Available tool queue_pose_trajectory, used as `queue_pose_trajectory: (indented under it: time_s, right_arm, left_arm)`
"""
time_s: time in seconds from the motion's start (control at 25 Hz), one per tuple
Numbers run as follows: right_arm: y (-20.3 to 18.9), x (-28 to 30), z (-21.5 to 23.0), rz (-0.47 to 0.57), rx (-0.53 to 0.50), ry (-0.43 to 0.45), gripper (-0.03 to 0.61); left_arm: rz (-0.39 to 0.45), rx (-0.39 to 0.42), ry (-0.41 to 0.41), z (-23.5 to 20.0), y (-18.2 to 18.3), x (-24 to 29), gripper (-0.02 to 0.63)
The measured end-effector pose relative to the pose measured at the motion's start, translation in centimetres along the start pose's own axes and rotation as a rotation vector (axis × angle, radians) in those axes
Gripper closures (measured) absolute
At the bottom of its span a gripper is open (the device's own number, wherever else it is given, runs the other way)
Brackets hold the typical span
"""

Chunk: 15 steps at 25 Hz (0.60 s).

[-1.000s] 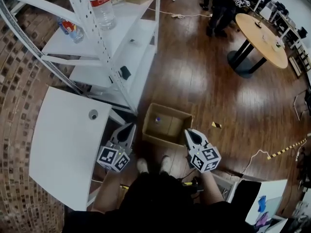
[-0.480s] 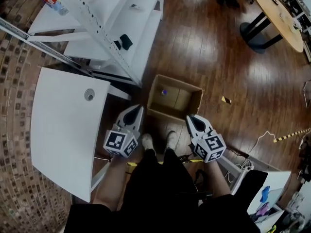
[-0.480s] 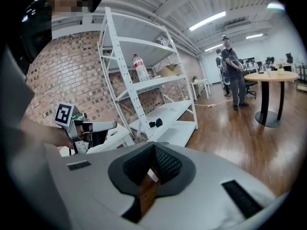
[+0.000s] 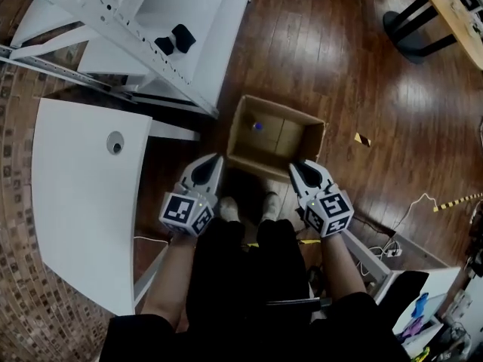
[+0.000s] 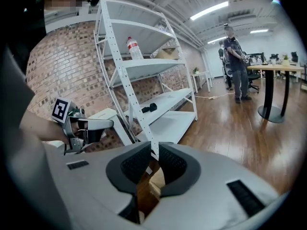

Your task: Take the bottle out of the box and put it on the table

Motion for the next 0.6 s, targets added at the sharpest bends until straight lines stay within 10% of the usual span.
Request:
queue_pose_trajectory:
  time_s: [0.6]
  right_arm:
    - [-21.1, 23.1, 7.8, 0.066, -0.248, 0.037, 0.457]
  left_arm:
    - [0.067, 0.077, 0.005, -16.3, -25.8, 14.3, 0.612]
Point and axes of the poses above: the fingertips, and each gripper's own axes: x forward along the fingers, z to its right, y out of its top, the point moved 3 cm from there along -x, backward along the fingers, and after that the axes turned 11 degrees about -y, right-handed, at the moved point
